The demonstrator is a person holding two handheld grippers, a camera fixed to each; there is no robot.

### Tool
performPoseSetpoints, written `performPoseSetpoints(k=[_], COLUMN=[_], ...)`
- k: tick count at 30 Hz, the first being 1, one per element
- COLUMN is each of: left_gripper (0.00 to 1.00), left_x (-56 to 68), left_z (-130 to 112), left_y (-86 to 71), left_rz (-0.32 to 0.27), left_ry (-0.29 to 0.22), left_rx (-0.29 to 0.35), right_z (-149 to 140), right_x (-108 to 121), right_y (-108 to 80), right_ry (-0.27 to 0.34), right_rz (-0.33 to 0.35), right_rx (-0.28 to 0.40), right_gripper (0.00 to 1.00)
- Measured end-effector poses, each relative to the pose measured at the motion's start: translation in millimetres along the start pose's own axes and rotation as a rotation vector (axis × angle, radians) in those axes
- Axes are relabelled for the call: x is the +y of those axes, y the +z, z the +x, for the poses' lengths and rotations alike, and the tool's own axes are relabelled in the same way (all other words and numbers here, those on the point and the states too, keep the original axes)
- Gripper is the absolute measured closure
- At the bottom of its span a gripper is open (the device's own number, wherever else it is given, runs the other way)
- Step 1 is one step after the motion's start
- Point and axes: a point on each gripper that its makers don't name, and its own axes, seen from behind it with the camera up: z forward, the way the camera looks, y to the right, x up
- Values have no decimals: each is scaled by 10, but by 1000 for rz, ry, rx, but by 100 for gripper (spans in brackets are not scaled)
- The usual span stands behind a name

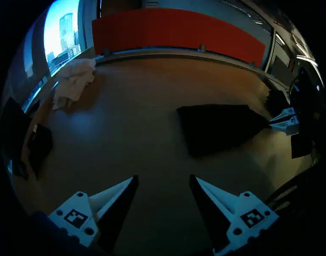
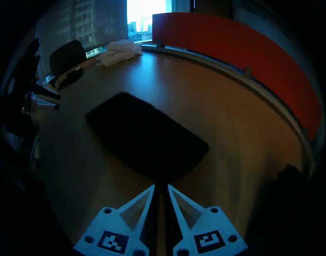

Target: Fold towel

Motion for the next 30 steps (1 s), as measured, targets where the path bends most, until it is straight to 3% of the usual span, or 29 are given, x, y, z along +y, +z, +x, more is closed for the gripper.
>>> performPoseSetpoints(k=[12,23,30], left_gripper=[12,12,12], left_x=[13,7,-23], left_z=[53,73,89], left_y=[4,4,-5], left_rz=[-6,-10,-11], left_ry=[6,10,8], left_rx=[9,9,10], right_z=[445,614,697], right_x=[83,113,84], right_y=[-239,-380,-373], right_ry=[-36,-76,-96], right_rz=[-29,-38,-29], right_rx=[77,100,103], right_gripper=[94,94,94])
